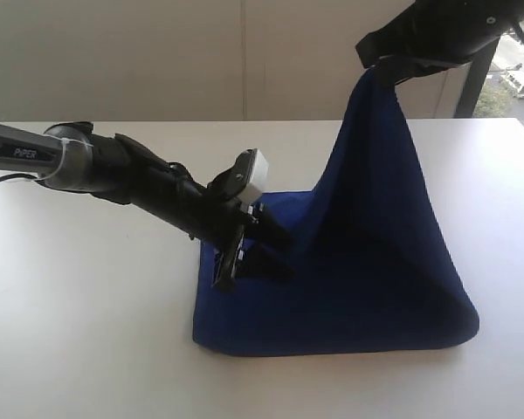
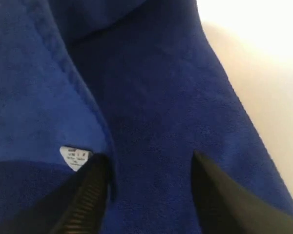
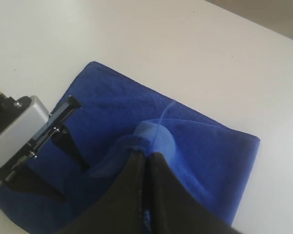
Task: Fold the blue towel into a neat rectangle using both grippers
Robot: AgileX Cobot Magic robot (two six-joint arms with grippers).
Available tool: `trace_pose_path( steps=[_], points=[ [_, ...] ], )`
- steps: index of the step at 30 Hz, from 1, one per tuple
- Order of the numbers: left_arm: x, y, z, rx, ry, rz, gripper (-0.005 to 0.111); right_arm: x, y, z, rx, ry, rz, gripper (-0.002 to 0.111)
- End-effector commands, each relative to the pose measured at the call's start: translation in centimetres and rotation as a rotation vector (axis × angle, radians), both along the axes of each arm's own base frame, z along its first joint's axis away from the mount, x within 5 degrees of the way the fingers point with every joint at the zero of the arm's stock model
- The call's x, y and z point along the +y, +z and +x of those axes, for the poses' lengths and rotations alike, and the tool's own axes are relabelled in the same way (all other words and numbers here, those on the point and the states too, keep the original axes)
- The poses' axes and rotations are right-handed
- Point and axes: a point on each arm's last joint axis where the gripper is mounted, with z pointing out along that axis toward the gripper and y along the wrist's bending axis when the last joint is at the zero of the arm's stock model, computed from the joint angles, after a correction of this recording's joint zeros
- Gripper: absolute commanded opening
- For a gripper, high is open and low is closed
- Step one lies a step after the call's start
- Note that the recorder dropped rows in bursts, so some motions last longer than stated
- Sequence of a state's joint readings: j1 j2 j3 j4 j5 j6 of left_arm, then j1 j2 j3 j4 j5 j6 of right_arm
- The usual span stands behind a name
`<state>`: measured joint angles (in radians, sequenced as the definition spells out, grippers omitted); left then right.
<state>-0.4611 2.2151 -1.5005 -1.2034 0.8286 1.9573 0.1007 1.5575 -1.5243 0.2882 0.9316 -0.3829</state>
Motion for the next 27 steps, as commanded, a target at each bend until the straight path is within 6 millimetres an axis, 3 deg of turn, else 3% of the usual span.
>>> trace_pose_path(
  steps=[1,16,22,27],
  points=[
    [-0.4,-0.5,0.0,-0.066,-0.017,-0.007,0.057,0.0,0.4,-0.1,-0.018,-0.01,0.02,0.0],
    [-1.0,-0.2,0.6,-0.055,0.086,-0.055,0.055,0.0,0.4,-0.1,-0.018,-0.01,0.02,0.0],
    [-1.6,-0.4,0.3,-0.077,0.092,-0.031,0.031,0.0,0.4,-0.1,-0.02,-0.01,0.02,0.0],
    [-1.1,-0.9,0.8,-0.148,0.109,0.067,0.0,0.0,0.4,-0.2,-0.01,-0.007,0.019,0.0]
  ],
)
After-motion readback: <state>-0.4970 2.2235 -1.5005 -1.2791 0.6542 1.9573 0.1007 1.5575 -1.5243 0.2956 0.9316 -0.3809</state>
